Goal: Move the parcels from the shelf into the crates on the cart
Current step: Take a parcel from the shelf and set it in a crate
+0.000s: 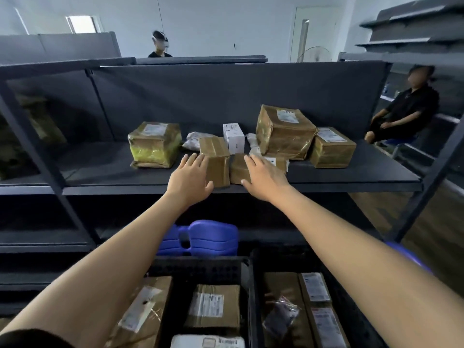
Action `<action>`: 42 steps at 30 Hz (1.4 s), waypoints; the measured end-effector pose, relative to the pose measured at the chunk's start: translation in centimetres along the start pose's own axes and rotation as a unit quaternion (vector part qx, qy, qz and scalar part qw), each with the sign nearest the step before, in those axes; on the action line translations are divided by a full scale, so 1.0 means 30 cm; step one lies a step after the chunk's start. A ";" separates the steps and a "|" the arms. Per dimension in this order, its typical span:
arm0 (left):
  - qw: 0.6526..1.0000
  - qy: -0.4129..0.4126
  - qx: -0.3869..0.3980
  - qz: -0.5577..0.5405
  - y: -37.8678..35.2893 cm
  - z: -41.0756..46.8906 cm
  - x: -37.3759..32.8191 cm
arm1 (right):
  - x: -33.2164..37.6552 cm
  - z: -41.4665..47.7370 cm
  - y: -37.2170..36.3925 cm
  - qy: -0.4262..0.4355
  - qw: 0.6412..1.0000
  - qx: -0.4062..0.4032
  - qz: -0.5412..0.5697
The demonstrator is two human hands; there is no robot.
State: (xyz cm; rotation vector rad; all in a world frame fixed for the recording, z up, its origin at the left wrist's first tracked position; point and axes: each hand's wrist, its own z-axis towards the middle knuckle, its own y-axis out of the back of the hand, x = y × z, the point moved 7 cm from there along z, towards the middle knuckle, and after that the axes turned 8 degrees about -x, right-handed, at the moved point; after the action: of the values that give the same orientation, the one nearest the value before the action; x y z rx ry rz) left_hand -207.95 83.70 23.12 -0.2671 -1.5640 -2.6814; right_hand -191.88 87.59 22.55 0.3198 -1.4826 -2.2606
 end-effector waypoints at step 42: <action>0.716 0.341 -0.068 -0.605 -0.371 0.106 0.159 | 0.028 0.331 -0.202 -0.213 0.894 -0.029 0.394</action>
State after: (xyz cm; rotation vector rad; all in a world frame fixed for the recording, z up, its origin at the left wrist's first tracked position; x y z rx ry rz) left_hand -213.43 92.26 15.82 2.1925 -1.4288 -2.8220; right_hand -197.97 97.41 21.08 -0.7242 -1.3744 -1.7336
